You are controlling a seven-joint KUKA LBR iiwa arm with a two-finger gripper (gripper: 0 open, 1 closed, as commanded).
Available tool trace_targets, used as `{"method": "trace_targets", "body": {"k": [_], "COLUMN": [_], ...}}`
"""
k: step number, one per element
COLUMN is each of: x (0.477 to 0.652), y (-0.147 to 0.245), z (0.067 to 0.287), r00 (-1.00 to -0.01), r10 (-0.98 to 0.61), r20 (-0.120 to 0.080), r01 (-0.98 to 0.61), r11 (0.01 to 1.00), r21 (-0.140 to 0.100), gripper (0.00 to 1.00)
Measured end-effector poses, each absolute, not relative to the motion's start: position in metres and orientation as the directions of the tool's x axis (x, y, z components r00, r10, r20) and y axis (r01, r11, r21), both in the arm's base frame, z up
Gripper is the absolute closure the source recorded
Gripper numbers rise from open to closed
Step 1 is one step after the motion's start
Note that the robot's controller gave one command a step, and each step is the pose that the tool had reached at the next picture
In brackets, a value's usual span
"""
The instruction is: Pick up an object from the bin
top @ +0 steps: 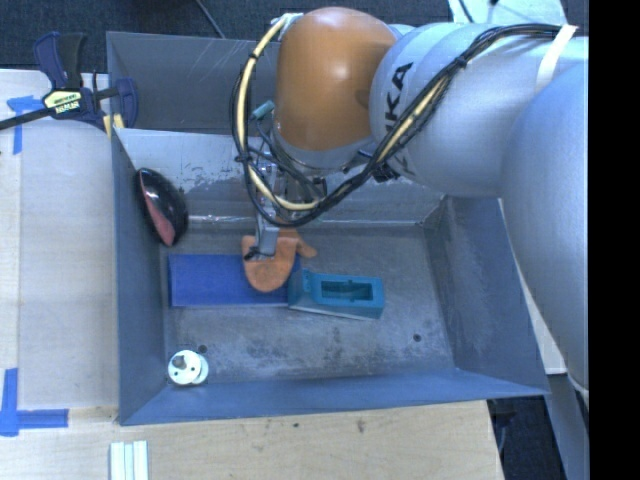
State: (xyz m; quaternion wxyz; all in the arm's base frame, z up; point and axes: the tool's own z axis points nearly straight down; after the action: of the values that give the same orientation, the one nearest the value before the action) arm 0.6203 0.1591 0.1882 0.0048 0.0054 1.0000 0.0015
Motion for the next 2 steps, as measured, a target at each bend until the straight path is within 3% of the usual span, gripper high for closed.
{"method": "trace_targets", "body": {"k": [1,2], "x": [0.598,0.567], "y": [0.152,0.142], "z": [0.127,0.092], "r00": [-0.995,-0.994], "r10": [-0.098,-0.111], "r20": [-0.004,-0.004], "r01": [-0.098,-0.111], "r11": [0.995,0.994], "r21": [0.001,0.001], "gripper": [0.00,1.00]}}
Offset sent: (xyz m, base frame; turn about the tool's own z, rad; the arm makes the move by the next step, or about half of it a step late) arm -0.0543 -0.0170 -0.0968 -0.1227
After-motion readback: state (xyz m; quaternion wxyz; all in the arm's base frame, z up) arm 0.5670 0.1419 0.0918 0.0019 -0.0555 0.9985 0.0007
